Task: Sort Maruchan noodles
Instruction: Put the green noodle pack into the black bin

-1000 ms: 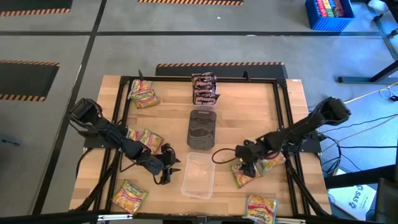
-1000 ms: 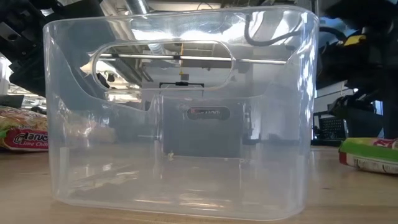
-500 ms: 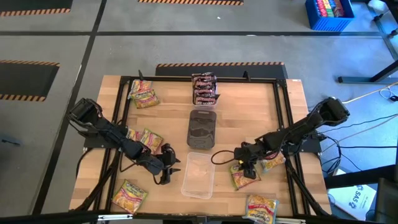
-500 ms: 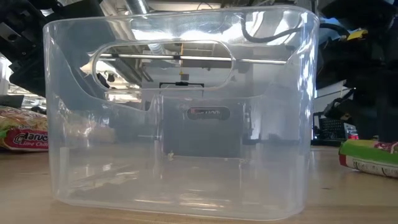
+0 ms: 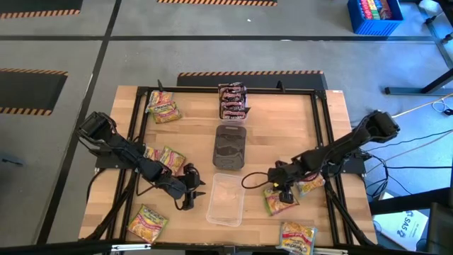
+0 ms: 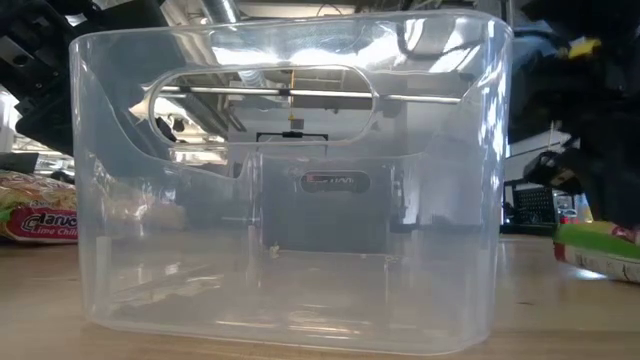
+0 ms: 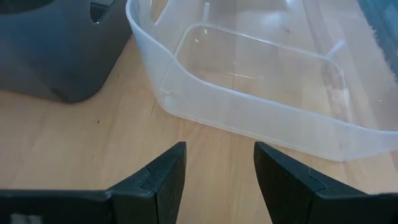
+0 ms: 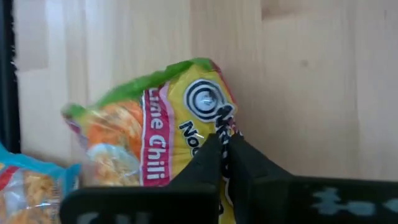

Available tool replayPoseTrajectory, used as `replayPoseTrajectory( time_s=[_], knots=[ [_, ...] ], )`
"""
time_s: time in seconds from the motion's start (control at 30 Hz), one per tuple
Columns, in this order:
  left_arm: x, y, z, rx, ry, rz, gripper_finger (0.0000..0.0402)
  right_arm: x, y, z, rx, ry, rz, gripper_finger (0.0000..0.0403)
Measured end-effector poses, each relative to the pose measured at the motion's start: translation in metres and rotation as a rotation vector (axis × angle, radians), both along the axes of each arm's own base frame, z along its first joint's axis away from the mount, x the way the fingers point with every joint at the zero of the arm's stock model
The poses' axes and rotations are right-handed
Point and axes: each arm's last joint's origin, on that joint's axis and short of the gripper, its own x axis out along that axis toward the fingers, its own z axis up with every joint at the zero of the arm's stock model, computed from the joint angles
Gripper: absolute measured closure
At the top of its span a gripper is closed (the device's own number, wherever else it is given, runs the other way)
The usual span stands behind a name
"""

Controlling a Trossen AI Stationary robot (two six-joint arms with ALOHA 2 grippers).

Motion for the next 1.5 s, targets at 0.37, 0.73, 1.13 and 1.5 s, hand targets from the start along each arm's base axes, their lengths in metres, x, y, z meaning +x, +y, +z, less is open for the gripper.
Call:
replayPoseTrajectory(
  time_s=[0.37,0.73,1.13,1.5],
  knots=[
    [0.001,0.0,0.001,-0.007,-0.016,0.003,0.022,0.001,0.0,0.027,-0.037,0.03,-0.01,0.0402],
    [0.003,-0.002,0.004,-0.019,-0.053,-0.003,0.022,0.0,-0.006,0.055,-0.211,0.05,-0.051,0.0402],
    [0.004,-0.001,0.005,-0.004,-0.066,0.004,0.022,-0.002,-0.019,0.06,-0.476,0.026,-0.213,0.0403],
    [0.004,0.0,0.005,-0.004,-0.066,0.008,0.022,-0.014,-0.022,0.056,-0.292,0.245,-0.419,0.0357]
  ],
)
